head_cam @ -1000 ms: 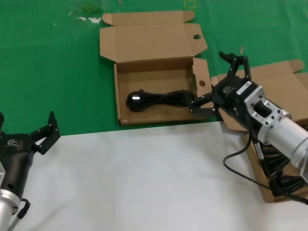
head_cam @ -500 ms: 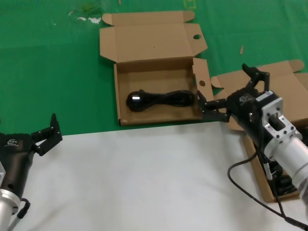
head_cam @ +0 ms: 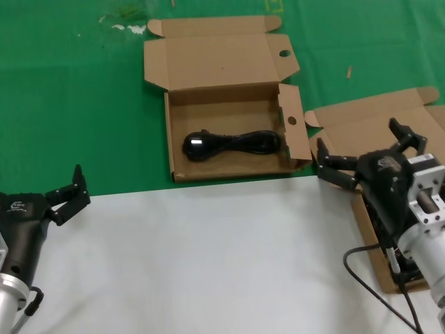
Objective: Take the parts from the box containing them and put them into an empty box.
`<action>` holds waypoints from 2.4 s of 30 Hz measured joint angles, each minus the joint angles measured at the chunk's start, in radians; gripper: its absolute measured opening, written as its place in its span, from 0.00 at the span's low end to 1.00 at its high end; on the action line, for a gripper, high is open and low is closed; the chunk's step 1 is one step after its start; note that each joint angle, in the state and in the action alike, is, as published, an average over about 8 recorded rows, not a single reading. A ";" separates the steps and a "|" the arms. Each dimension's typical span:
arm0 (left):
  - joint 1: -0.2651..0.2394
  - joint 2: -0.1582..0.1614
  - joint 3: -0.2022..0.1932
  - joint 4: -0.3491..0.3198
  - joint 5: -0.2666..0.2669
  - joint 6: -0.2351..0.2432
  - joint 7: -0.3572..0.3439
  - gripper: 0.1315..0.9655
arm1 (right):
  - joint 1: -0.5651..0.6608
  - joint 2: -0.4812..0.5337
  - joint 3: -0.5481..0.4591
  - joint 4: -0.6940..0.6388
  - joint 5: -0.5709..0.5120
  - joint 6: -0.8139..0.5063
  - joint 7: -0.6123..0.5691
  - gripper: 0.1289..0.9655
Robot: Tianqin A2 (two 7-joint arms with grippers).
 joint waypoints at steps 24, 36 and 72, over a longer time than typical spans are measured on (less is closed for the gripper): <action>0.000 0.000 0.000 0.000 0.000 0.000 0.000 1.00 | -0.052 -0.015 0.019 0.032 0.014 0.061 0.034 1.00; 0.000 0.000 0.000 0.000 0.000 0.000 0.000 1.00 | -0.052 -0.015 0.019 0.032 0.014 0.061 0.034 1.00; 0.000 0.000 0.000 0.000 0.000 0.000 0.000 1.00 | -0.052 -0.015 0.019 0.032 0.014 0.061 0.034 1.00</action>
